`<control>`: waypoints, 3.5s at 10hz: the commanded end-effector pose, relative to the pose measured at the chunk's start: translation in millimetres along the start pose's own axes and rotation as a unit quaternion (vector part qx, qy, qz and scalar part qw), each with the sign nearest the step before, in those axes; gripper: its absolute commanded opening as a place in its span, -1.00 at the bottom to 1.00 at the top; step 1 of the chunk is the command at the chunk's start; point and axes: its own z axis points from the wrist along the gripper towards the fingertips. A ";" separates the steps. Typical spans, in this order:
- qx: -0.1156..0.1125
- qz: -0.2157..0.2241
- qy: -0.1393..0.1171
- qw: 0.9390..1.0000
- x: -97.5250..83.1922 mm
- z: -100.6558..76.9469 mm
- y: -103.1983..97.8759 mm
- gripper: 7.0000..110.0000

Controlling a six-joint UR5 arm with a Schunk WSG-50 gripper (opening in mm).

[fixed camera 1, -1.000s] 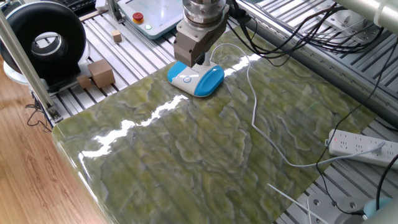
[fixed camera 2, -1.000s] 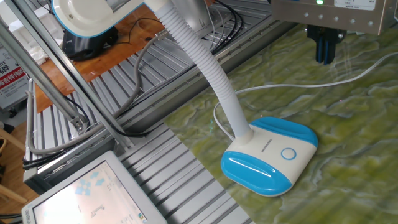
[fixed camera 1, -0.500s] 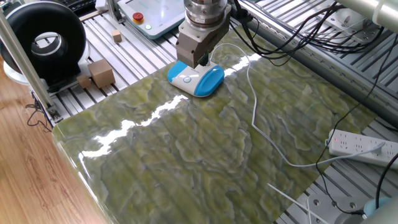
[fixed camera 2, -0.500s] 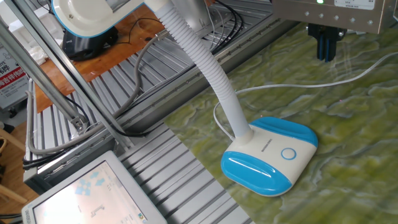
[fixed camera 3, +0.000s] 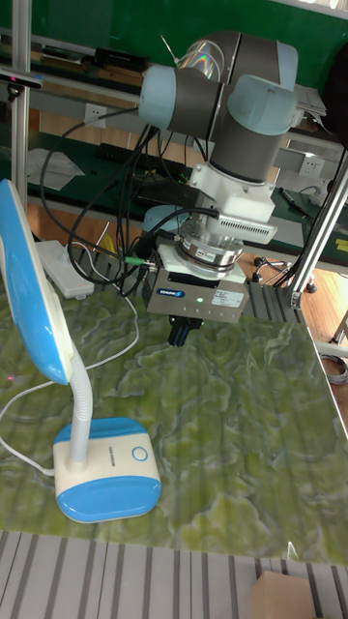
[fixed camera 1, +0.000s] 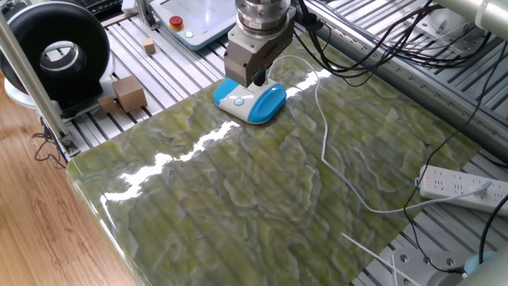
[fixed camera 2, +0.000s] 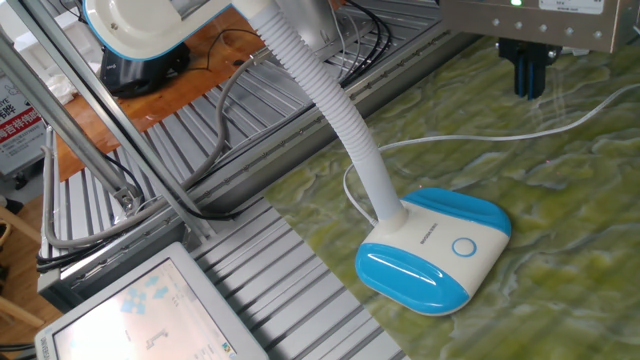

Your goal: Turn on the desk lamp by pressing the button

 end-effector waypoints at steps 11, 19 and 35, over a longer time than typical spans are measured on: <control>-0.038 0.042 0.002 0.998 -0.1 -1.8 18.0 -1.00; -0.042 0.034 0.026 0.998 -27.8 -18.0 12.6 -1.00; 0.027 -0.003 0.007 1.000 -91.6 27.6 -6.7 -1.00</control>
